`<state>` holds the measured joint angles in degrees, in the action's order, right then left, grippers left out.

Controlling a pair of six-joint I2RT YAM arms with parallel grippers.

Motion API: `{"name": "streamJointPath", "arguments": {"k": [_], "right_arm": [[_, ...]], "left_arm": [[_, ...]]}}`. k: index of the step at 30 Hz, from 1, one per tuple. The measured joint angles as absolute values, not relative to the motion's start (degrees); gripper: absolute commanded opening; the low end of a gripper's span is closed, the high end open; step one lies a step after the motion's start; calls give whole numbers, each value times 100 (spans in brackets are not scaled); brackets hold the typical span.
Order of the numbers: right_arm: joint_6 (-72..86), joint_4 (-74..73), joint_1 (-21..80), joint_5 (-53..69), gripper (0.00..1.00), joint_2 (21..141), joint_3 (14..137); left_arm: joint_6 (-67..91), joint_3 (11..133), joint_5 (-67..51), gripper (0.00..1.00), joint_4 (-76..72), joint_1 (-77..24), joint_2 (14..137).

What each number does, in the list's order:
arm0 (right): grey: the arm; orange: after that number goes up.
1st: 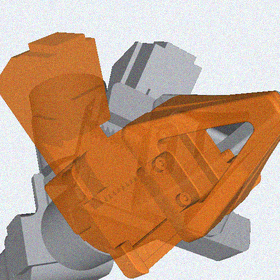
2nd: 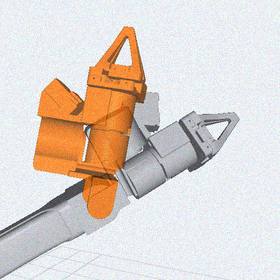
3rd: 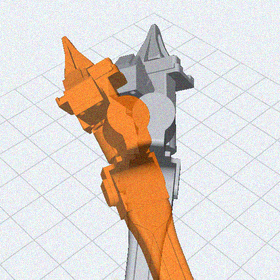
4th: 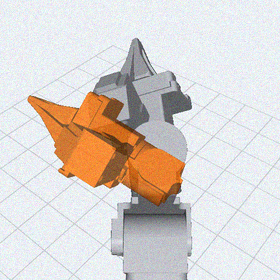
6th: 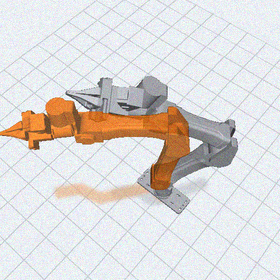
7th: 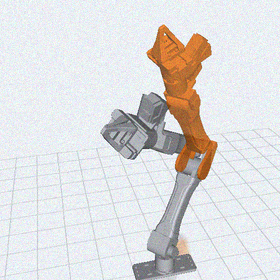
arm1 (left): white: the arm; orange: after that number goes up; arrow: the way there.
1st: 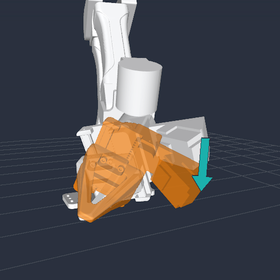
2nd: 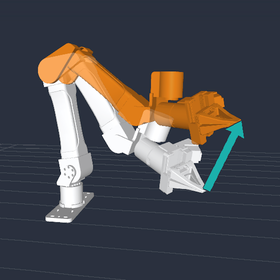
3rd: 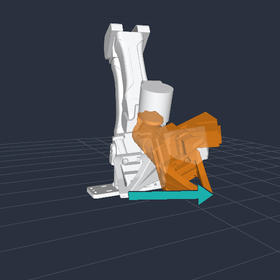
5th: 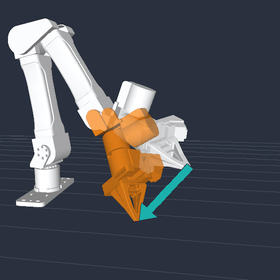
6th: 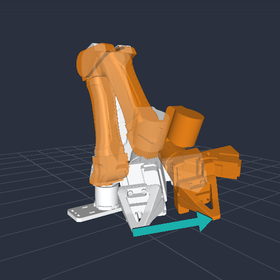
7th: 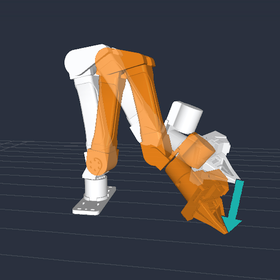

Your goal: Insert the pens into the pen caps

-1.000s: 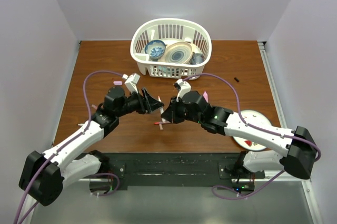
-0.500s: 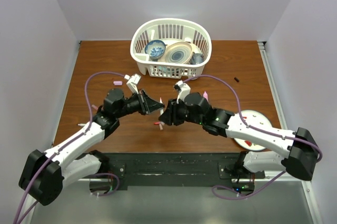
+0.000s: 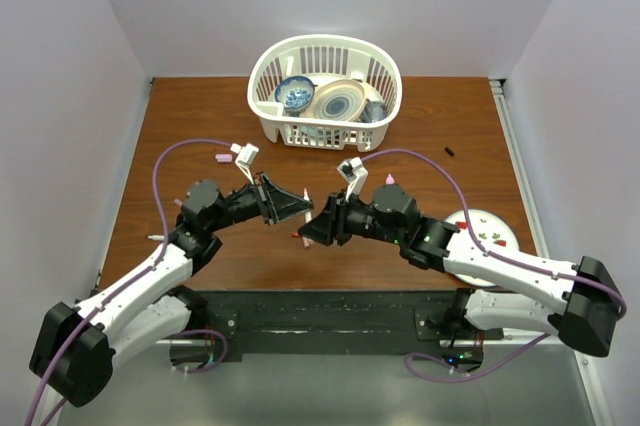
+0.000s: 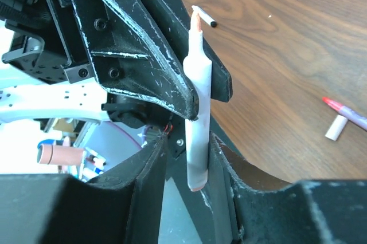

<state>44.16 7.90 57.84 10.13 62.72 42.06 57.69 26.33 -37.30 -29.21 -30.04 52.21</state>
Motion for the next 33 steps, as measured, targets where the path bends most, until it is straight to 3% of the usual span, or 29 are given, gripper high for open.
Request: {"name": "streamJointPath", "arguments": {"k": [3,5,7,8,10,11,14,18,19,20,21,26,33], "right_arm": [[4473,882,5780,1055,19,6274,4160],[4528,1000,5780,1074,3,6276,4110],[4571,1166,5778,1146,0,6276,4042],[4584,1219,5778,1160,0,6276,4016],[4624,1295,5776,1164,0,6267,3964],[4657,1302,5778,1162,0,6254,3938],[4692,1129,5787,1105,0,6106,3898],[4626,510,5800,803,0,5634,3900],[4602,340,5802,703,0,5500,3900],[4580,202,5802,644,0,5391,3900],[4552,-34,5802,504,0,5205,3898],[4436,-635,5802,154,0,4731,3900],[4248,-1282,5802,-215,0,4491,3927]], "left_arm": [[5850,2609,-3789,0,-3041,-3004,5192],[5900,2602,-3815,0,-3083,-3004,5155],[5931,2598,-3835,0,-3081,-3002,5127],[5946,2598,-3835,23,-3074,-3004,5118],[5942,2598,-3817,51,-2991,-3004,5103],[5896,2604,-3782,72,-2899,-3004,5085],[5732,2757,-3430,92,-2191,-3020,4987],[5566,3315,-2561,96,-642,-3013,4860],[5498,3492,-2316,92,-224,-3013,4834],[5461,3660,-2038,76,143,-3013,4801],[5443,3800,-1734,72,471,-3013,4757],[5435,3994,-716,78,1566,-2995,4447],[4838,4449,-320,67,2569,-3146,5725]]}}
